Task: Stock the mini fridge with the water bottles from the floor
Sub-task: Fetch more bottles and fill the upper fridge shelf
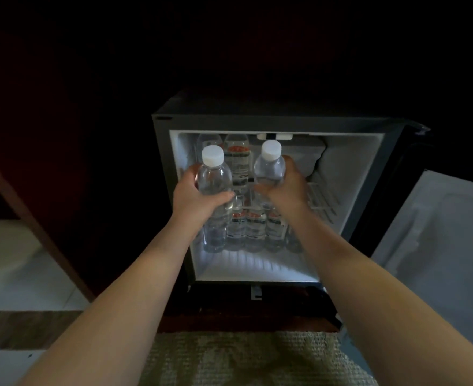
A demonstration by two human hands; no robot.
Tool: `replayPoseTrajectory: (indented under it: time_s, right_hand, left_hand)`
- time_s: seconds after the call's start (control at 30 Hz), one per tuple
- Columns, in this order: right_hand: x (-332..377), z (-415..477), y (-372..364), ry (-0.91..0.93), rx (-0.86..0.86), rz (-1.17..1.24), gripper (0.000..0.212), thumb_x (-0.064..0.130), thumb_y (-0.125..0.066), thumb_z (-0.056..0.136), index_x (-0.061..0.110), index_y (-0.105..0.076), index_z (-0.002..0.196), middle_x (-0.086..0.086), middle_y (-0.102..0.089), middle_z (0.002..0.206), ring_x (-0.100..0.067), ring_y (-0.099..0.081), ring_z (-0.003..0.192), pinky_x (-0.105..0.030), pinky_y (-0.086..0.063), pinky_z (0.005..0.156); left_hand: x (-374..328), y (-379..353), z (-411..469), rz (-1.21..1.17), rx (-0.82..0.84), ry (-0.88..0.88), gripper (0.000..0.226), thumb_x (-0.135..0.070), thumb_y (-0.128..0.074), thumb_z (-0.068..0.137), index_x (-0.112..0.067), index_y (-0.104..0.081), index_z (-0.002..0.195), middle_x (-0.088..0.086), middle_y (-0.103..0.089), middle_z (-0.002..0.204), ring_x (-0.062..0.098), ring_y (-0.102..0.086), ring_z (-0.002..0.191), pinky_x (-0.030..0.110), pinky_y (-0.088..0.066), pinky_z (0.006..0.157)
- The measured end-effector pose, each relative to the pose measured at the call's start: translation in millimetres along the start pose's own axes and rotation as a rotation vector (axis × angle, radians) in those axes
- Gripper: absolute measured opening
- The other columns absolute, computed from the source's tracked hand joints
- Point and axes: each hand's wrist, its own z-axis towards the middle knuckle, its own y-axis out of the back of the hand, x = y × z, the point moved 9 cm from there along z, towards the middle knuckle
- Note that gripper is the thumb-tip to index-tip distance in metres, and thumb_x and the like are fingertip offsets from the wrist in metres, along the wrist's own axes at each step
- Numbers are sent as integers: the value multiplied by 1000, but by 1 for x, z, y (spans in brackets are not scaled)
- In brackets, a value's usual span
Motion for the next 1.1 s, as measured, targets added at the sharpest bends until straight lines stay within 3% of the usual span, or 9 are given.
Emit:
replayPoseTrajectory:
  time_s: [0.17, 0.33, 0.47, 0.6, 0.7, 0.83, 0.9, 1.0, 1.1]
  right_hand:
    - [5, 15, -3, 38, 46, -166, 71, 16, -81, 71, 28, -44, 130, 2, -57, 125, -22, -58, 107, -32, -46, 79]
    - [11, 32, -3, 24, 103, -272, 80, 18, -83, 69, 28, -41, 136, -4, -54, 128, -26, -57, 109, -40, -54, 86]
    - [18, 49, -12, 32, 164, -439, 77, 34, -80, 72, 32, -40, 137, -1, -57, 125, -21, -58, 107, -30, -49, 79]
    - [19, 62, -18, 51, 217, -444, 71, 36, -77, 76, 31, -41, 137, 1, -56, 129, -13, -53, 90, -24, -41, 68]
    - [18, 67, -20, 48, 232, -387, 70, 33, -77, 75, 27, -43, 136, 0, -56, 128, -17, -55, 100, -24, -42, 71]
    - [17, 67, -19, 34, 249, -357, 70, 31, -79, 74, 29, -45, 135, 2, -58, 121, -13, -52, 91, -19, -39, 56]
    - [18, 65, -18, 53, 239, -340, 68, 31, -80, 71, 29, -47, 131, 4, -59, 116, -13, -54, 93, -23, -43, 66]
    - [10, 62, -6, 14, 175, -314, 65, 36, -81, 67, 28, -51, 125, 6, -60, 105, -16, -57, 98, -30, -48, 79]
    - [0, 61, 16, -48, 89, -350, 69, 42, -80, 64, 24, -51, 124, 2, -63, 105, -19, -62, 94, -31, -53, 77]
  left_hand:
    - [-3, 0, 1, 16, 4, -14, 84, -19, -87, 58, -23, -47, 132, -1, -59, 126, 21, -56, 117, 48, -47, 99]
    - [-5, 1, 3, 10, 9, -16, 80, -15, -86, 59, -20, -49, 130, 0, -61, 121, 20, -58, 113, 46, -48, 97]
    - [-6, 0, 8, 7, 16, -17, 81, -16, -86, 60, -23, -48, 130, -1, -61, 120, 19, -58, 112, 44, -49, 97]
    - [-3, -2, 11, 14, 34, -33, 76, -17, -86, 60, -22, -50, 127, -2, -62, 118, 17, -60, 109, 42, -50, 96]
    - [-2, -3, 11, 9, 47, -38, 75, -16, -86, 61, -22, -50, 126, -1, -62, 118, 18, -60, 110, 44, -50, 96]
    - [-1, -3, 9, 19, 61, -36, 67, -16, -85, 62, -28, -50, 118, -3, -62, 116, 16, -59, 109, 38, -49, 95]
    - [-2, -2, 6, 10, 61, -37, 65, -16, -85, 62, -31, -49, 114, -4, -63, 114, 15, -60, 106, 36, -50, 94]
    - [-2, 0, 4, 6, 59, -25, 70, -16, -86, 62, -26, -51, 122, -7, -62, 109, 13, -60, 104, 34, -50, 92]
    - [-2, 0, 4, 13, 52, -17, 71, -18, -87, 60, -26, -52, 121, -4, -64, 111, 16, -61, 104, 41, -51, 94]
